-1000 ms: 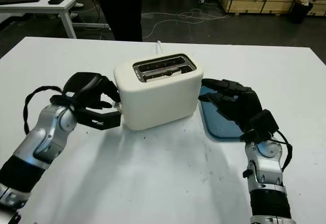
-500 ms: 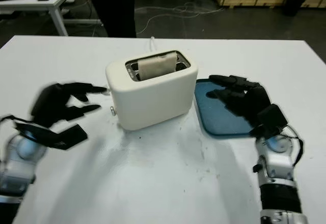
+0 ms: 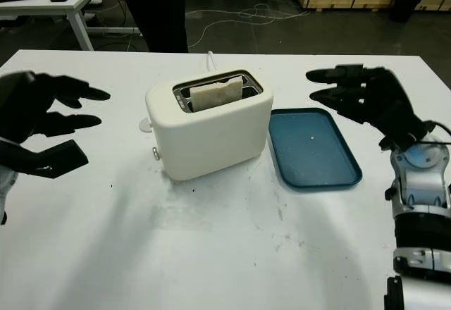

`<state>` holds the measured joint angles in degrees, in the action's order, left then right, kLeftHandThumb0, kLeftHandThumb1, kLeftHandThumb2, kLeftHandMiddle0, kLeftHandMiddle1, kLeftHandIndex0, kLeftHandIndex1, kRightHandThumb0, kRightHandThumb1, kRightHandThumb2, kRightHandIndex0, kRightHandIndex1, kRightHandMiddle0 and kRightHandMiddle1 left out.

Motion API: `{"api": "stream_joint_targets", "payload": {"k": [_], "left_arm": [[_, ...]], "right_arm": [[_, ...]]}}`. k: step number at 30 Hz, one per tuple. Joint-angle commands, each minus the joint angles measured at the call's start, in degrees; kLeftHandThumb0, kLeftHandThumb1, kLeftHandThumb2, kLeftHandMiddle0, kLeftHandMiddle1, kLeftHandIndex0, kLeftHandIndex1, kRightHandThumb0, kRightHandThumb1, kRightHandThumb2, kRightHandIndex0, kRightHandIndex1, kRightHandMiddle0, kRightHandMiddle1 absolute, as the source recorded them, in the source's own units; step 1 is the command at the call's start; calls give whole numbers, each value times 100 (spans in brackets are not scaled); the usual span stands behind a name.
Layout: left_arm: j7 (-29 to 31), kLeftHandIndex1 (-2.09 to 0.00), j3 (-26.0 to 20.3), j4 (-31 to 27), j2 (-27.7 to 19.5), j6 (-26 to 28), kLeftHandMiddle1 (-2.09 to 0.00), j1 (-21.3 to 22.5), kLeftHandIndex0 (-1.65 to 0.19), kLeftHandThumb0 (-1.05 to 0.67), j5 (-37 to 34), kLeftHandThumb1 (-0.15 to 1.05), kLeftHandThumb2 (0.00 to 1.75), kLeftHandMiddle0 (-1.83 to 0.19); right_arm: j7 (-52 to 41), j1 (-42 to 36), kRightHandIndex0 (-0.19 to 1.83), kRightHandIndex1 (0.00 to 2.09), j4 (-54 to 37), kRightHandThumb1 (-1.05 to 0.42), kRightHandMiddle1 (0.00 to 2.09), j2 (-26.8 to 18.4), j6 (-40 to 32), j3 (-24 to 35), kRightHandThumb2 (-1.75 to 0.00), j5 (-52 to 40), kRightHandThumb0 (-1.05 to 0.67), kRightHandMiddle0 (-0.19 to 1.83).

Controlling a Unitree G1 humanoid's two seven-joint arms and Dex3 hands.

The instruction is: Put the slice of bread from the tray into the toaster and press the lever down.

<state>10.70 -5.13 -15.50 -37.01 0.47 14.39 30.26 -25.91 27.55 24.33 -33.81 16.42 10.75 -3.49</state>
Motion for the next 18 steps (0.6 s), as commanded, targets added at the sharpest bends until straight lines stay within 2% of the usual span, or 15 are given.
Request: {"api": "stream_joint_targets", "payload": {"k": [1, 9, 13, 18], "left_arm": [[181, -5, 111, 52, -195, -146, -61, 192, -128, -37, 22, 60, 0, -118], [788, -5, 650, 294, -396, -486, -65, 563, -131, -31, 76, 56, 0, -123], [950, -3, 853, 346, -300, -472, -83, 665, -133, -32, 68, 58, 0, -112], [979, -2, 1044, 401, -167, -483, -92, 637, -133, -28, 96, 59, 0, -107]], "right_arm": [[-25, 66, 104, 16, 37, -89, 1, -32, 162, -25, 0, 10, -57, 99], [-75, -189, 108, 11, -261, -87, 1, 223, -51, -101, 0, -173, -55, 102], [-3, -405, 107, 9, -396, -89, 0, 496, -1, -144, -1, -231, -49, 100], [24, -711, 104, 6, -852, -92, 0, 810, -332, -154, -2, -416, -49, 96]]}}
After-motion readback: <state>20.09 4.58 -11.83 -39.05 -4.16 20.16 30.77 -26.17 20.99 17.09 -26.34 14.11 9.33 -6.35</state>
